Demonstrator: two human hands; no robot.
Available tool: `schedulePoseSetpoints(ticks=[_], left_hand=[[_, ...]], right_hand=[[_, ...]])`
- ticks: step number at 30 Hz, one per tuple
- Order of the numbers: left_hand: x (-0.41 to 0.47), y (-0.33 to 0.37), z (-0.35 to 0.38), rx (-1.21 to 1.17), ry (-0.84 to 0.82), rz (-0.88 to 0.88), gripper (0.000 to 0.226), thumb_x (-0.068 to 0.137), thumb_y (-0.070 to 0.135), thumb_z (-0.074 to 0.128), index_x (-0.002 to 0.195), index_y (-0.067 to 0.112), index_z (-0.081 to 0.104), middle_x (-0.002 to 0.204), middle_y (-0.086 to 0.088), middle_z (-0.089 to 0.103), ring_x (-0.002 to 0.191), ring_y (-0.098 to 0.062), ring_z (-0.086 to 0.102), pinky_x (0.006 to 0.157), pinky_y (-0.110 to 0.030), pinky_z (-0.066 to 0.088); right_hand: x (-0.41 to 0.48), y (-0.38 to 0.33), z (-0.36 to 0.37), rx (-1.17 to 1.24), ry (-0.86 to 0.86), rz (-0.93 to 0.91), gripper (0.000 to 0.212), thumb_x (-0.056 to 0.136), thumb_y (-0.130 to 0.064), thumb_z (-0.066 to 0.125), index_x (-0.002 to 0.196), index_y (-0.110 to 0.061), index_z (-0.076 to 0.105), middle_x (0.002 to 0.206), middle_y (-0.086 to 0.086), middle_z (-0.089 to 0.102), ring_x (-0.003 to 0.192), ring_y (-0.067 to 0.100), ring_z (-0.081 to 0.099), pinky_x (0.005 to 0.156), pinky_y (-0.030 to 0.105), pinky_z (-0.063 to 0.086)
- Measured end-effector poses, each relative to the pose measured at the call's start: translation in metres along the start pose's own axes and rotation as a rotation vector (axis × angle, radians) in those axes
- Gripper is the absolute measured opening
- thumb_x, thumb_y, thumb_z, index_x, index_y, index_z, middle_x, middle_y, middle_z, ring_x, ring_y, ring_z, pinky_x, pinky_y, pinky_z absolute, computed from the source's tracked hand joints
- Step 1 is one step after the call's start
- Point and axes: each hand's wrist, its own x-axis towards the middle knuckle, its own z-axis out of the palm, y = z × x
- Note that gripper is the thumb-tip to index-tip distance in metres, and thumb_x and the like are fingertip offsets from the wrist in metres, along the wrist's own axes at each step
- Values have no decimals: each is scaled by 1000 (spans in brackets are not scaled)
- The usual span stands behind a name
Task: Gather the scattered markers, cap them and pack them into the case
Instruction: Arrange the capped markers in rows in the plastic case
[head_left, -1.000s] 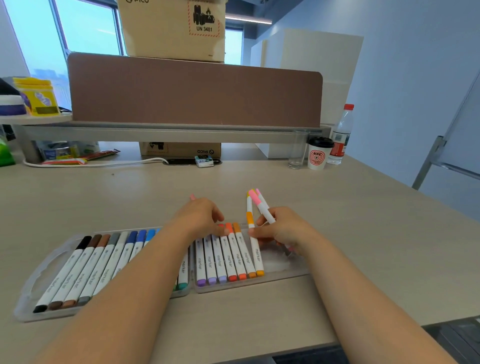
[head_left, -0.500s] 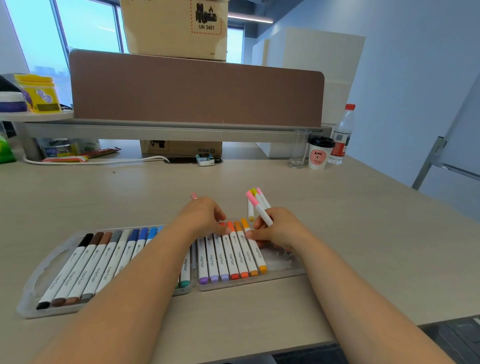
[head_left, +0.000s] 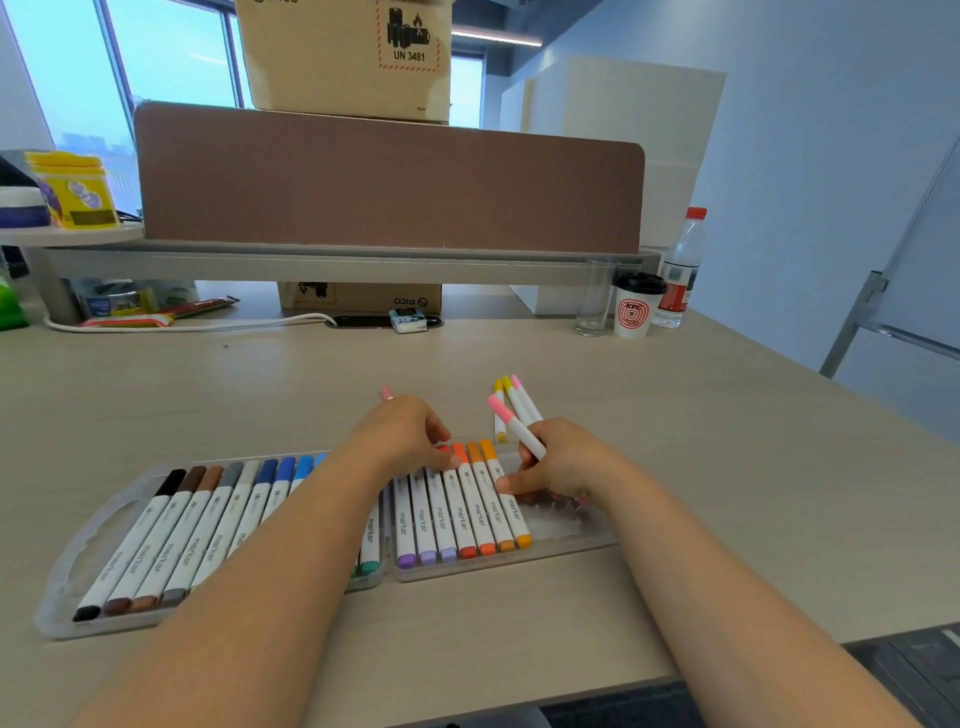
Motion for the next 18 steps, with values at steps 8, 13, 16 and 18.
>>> schedulePoseSetpoints(ticks=[8,13,16,18], left_hand=[[0,-2,1,-4,15,16,44,83,29,68,124,16,58,128,-4,56,111,-16,54,93,-25,40],[1,-4,1,-30,48,21,33,85,32,64,115,18,62,114,0,62,88,-9,56,89,-25,45],[1,-5,2,-43,101,25,25,87,29,62,110,19,65,114,-3,64,88,-10,62,89,-28,50],[2,-7,3,-37,118,23,23,88,28,62,109,20,66,114,-3,65,91,-10,63,86,-27,50]], right_hand=[[-2,-3,-3,21,5,17,30,74,-22,78,75,-16,48,73,3,62,63,15,60,56,25,49],[23,-8,-16,87,253,29,17,85,-18,66,72,-13,57,66,4,63,56,12,55,52,21,42],[47,-10,-14,-43,358,5,7,81,-14,65,75,-13,62,78,8,65,71,20,59,64,27,46],[59,-11,-8,-95,382,-10,4,78,-14,68,80,-12,65,81,6,63,74,20,58,59,24,44]])
